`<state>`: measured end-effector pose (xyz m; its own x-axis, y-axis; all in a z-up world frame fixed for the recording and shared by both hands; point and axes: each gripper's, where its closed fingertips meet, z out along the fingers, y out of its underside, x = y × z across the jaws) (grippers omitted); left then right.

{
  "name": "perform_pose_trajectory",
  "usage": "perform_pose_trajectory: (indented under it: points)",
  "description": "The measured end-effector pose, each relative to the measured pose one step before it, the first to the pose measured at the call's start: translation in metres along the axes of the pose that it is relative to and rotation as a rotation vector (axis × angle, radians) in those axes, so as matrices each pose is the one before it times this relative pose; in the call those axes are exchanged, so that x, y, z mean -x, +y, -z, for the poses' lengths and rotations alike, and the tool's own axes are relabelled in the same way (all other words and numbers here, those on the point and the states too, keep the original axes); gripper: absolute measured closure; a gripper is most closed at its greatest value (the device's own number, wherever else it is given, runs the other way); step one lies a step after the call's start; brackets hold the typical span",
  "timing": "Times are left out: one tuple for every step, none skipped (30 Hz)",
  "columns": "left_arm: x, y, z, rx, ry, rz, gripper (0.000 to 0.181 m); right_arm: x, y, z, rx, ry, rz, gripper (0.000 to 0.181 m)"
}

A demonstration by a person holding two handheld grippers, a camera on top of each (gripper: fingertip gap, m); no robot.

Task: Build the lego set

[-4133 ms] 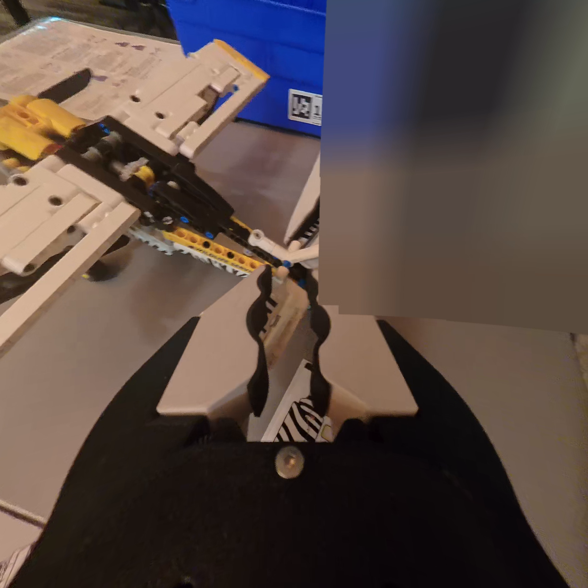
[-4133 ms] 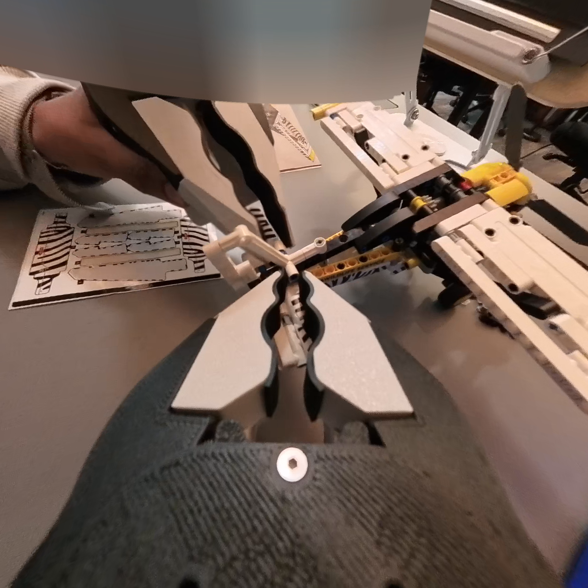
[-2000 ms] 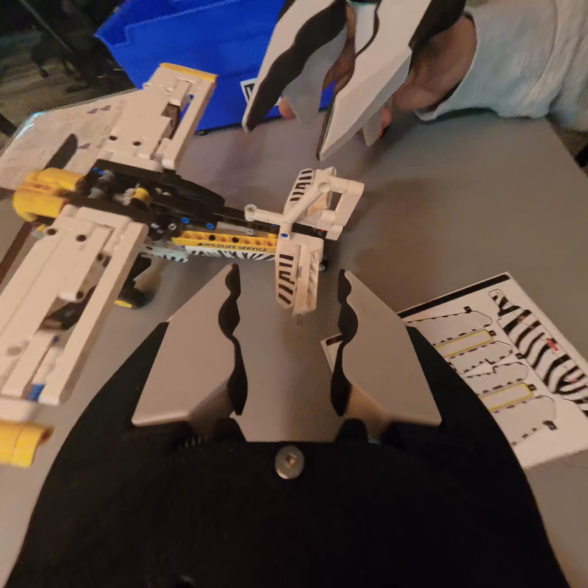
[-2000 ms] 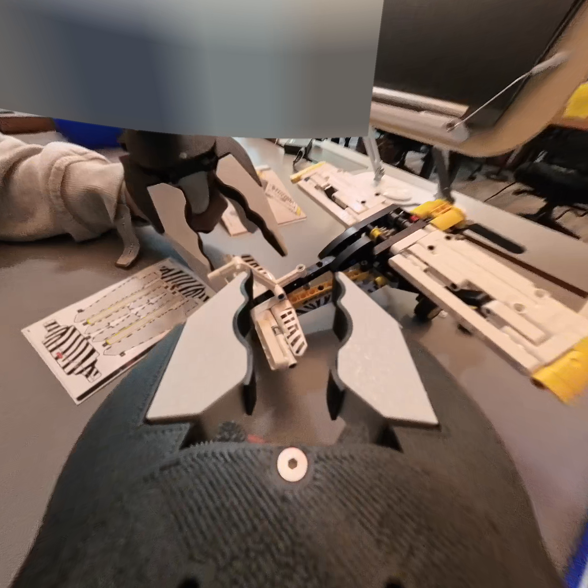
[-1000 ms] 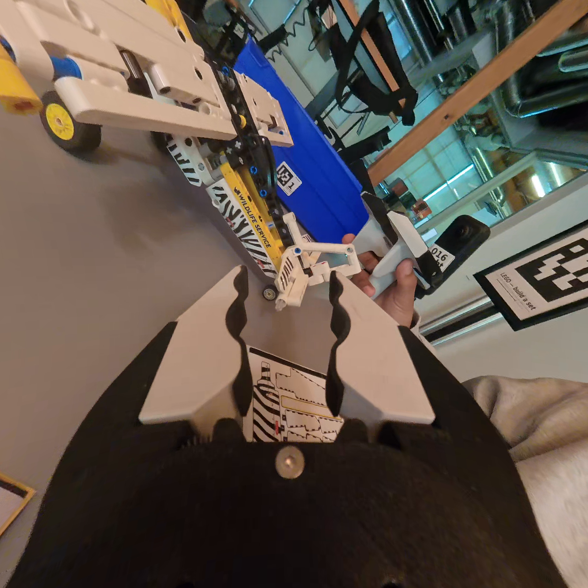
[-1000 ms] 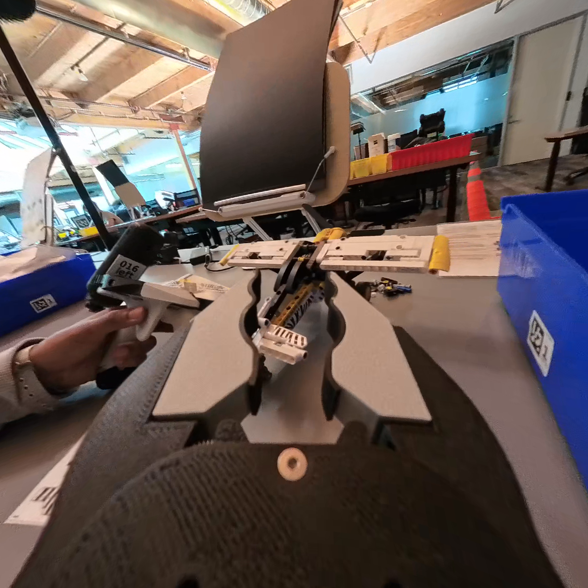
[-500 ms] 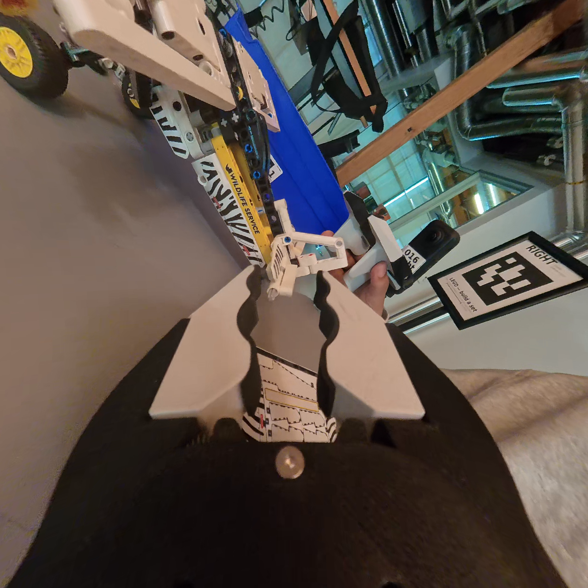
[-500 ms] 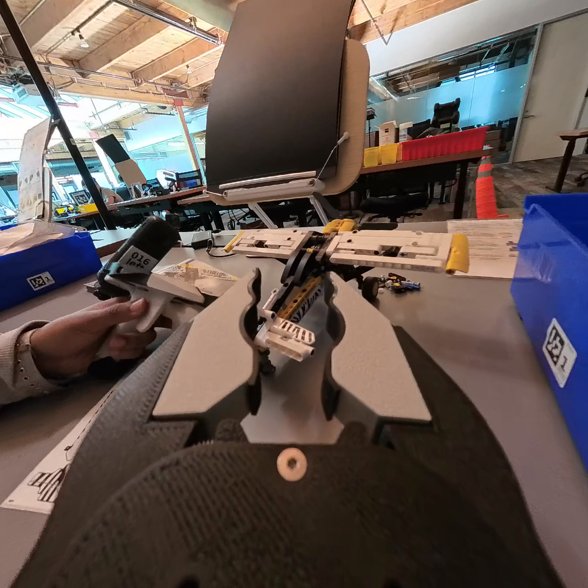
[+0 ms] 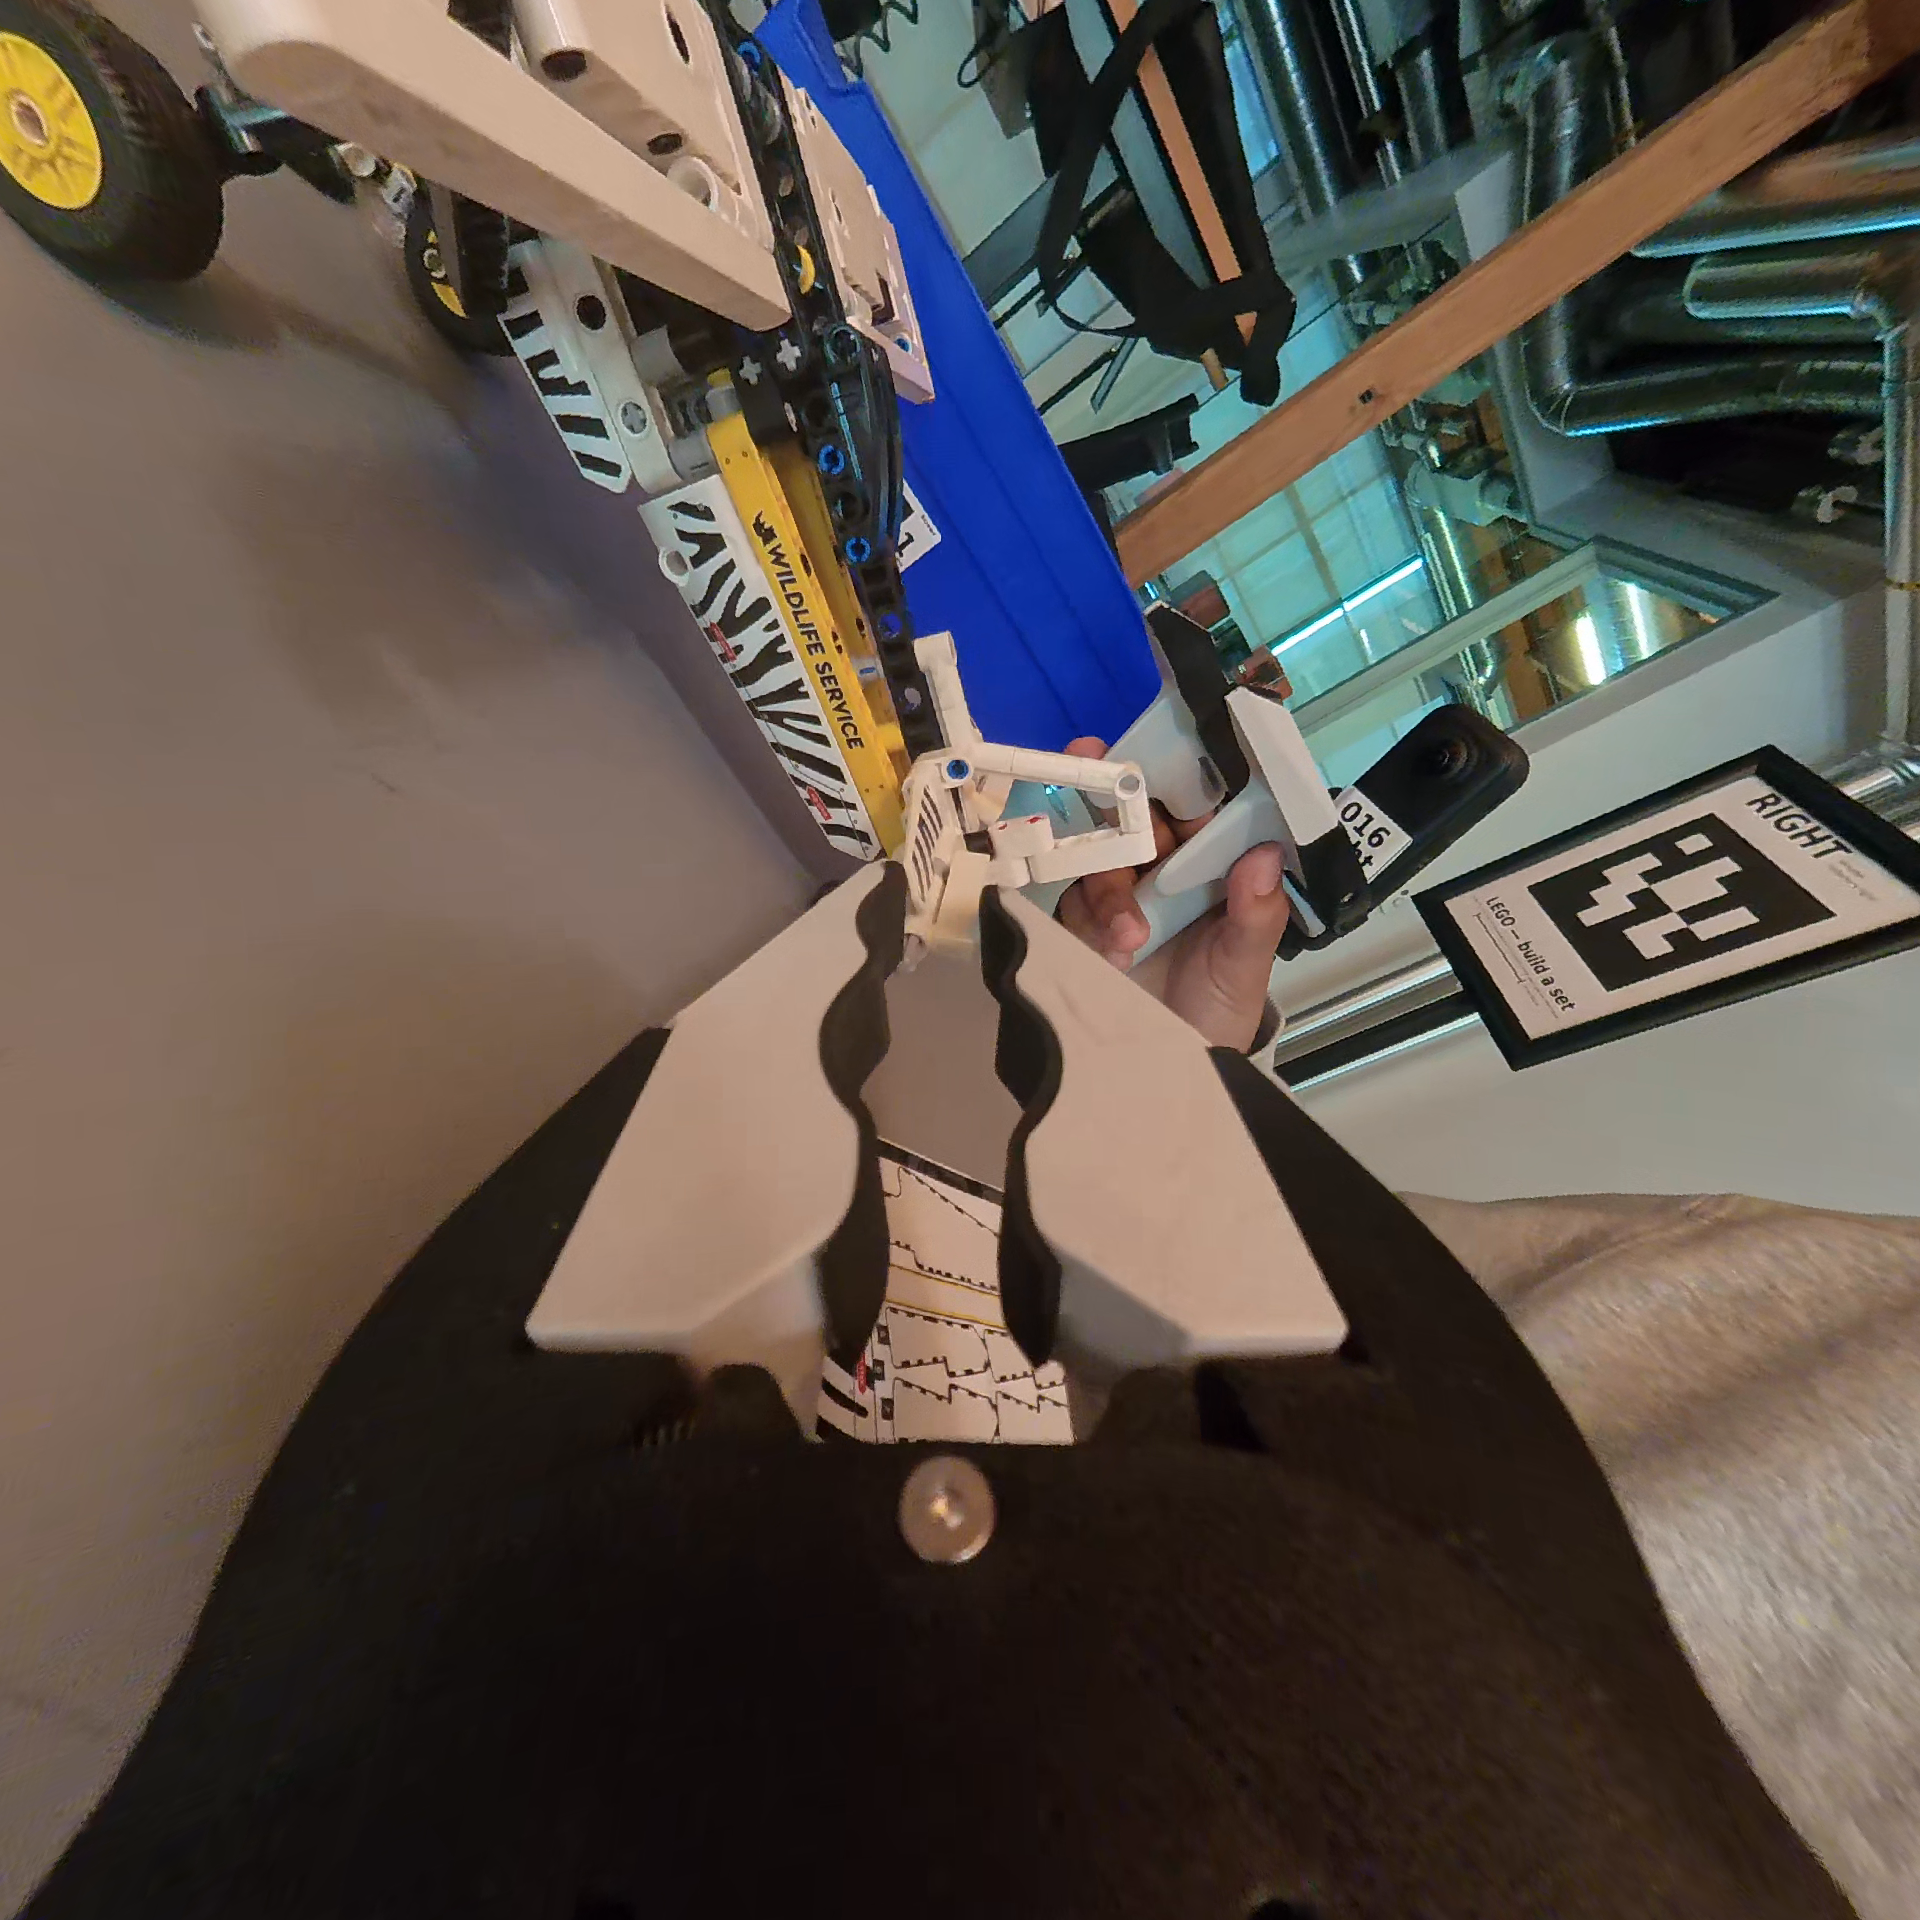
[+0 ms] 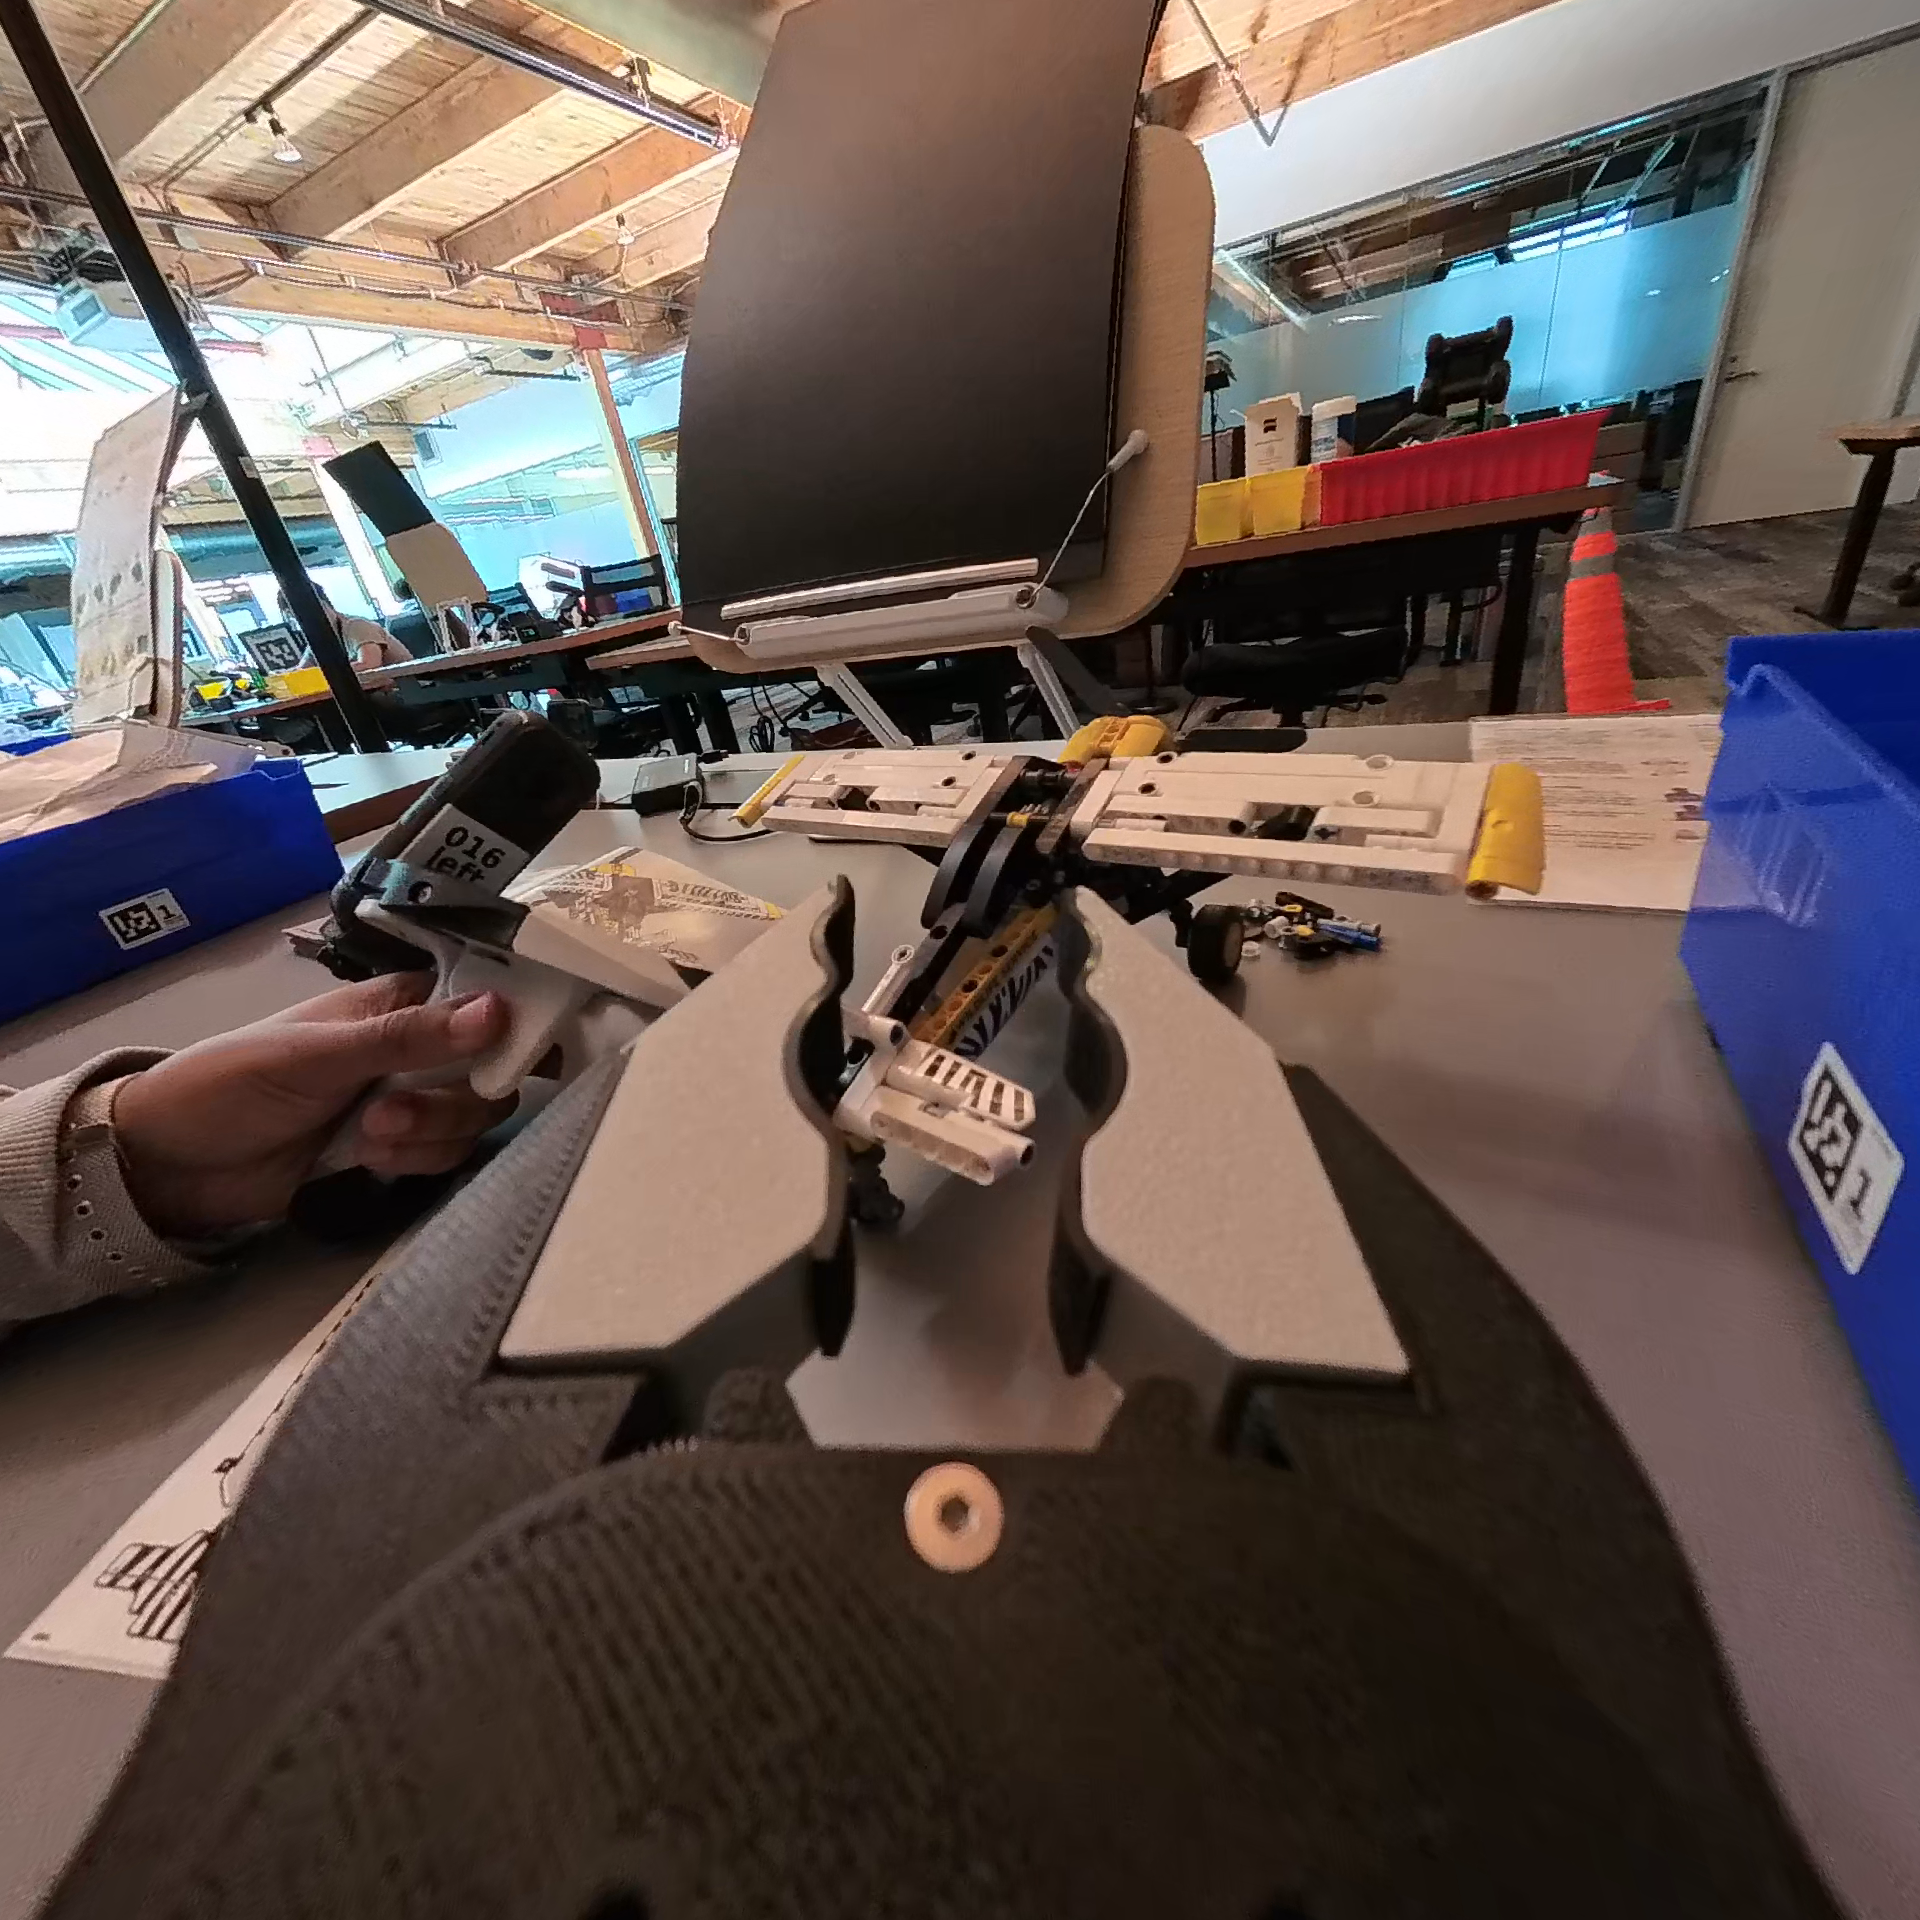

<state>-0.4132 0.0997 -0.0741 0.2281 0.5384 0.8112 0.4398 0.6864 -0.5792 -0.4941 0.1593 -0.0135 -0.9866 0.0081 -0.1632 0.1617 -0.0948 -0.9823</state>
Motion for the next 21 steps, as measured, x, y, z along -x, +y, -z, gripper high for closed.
perform_pose_trajectory:
  points:
    - [0.00038, -0.00003, -0.00021, 0.0008, -0.0023, 0.0001, 0.169, 0.00008, -0.00001, -0.00001, -0.0002, -0.0001, 0.0005, 0.143]
    - [0.00038, 0.00019, -0.00022, 0.0014, -0.0024, 0.0007, 0.171, 0.00012, 0.00002, -0.00007, 0.0005, 0.0007, 0.0013, 0.143]
    - [0.00078, 0.00034, -0.00027, 0.0031, -0.0050, 0.0009, 0.174, 0.00012, 0.00006, -0.00005, 0.0007, 0.0006, 0.0015, 0.143]
    - [0.00158, 0.00080, -0.00043, 0.0060, -0.0112, 0.0021, 0.179, 0.00018, 0.00024, -0.00019, 0.0015, 0.0015, 0.0032, 0.143]
    - [0.00022, 0.00089, -0.00056, 0.0064, -0.0032, -0.0020, 0.179, 0.00050, 0.00049, -0.00036, 0.0032, 0.0019, 0.0065, 0.143]
    - [-0.00015, 0.00055, -0.00046, 0.0042, -0.0022, -0.0052, 0.179, 0.00090, 0.00076, -0.00050, 0.0053, 0.0007, 0.0089, 0.143]
    - [0.00039, -0.00007, -0.00003, -0.0010, -0.0056, -0.0039, 0.179, 0.00104, 0.00088, -0.00065, 0.0061, 0.0002, 0.0094, 0.143]
    - [0.00023, -0.00007, -0.00007, -0.0018, -0.0031, -0.0023, 0.179, 0.00085, 0.00073, -0.00060, 0.0054, 0.0007, 0.0084, 0.143]
    - [0.00005, 0.00014, -0.00016, 0.0007, -0.0018, -0.0015, 0.179, 0.00066, 0.00061, -0.00047, 0.0043, 0.0006, 0.0068, 0.143]
    - [0.00022, 0.00008, -0.00022, 0.0003, -0.0034, -0.0028, 0.179, 0.00055, 0.00032, -0.00029, 0.0027, 0.0001, 0.0051, 0.143]
    - [0.00015, 0.00003, -0.00011, 0.0000, -0.0048, -0.0056, 0.179, 0.00029, 0.00019, -0.00008, 0.0015, 0.0007, 0.0032, 0.143]
    - [0.00031, 0.00023, 0.00037, 0.0026, -0.0061, -0.0067, 0.179, 0.00013, 0.00025, -0.00019, 0.0014, 0.0006, 0.0013, 0.143]
    - [0.00049, 0.00022, 0.00142, 0.0048, -0.0086, -0.0095, 0.179, -0.00001, 0.00017, -0.00012, 0.0011, 0.0001, 0.0000, 0.144]
    - [-0.00014, -0.00089, 0.00329, 0.0001, -0.0070, -0.0184, 0.177, 0.00001, 0.00001, 0.00011, 0.0001, 0.0001, -0.0005, 0.143]
    - [0.00061, -0.00395, 0.00616, -0.0118, -0.0159, -0.0265, 0.173, -0.00009, -0.00022, 0.00010, -0.0014, 0.0002, -0.0006, 0.143]
    - [0.00057, -0.00754, 0.00908, -0.0231, -0.0194, -0.0236, 0.168, -0.00006, -0.00036, 0.00039, -0.0030, 0.0001, -0.0010, 0.144]
    - [-0.00131, -0.01105, 0.01203, -0.0322, -0.0103, -0.0159, 0.166, -0.00003, -0.00059, 0.00049, -0.0045, -0.0001, -0.0012, 0.144]
    - [-0.00368, -0.01609, 0.01485, -0.0533, 0.0001, -0.0166, 0.164, -0.00015, -0.00060, 0.00065, -0.0051, 0.0001, -0.0016, 0.144]
    - [-0.00398, -0.01985, 0.01686, -0.0699, -0.0004, -0.0223, 0.164, -0.00027, -0.00056, 0.00052, -0.0039, -0.0006, -0.0025, 0.144]
    - [-0.00169, -0.02114, 0.01784, -0.0731, -0.0154, -0.0294, 0.163, -0.00025, -0.00026, 0.00026, -0.0018, -0.0012, -0.0028, 0.144]
    - [0.00129, -0.02055, 0.01785, -0.0688, -0.0299, -0.0359, 0.163, -0.00018, -0.00013, 0.00016, -0.0003, -0.0016, -0.0028, 0.144]
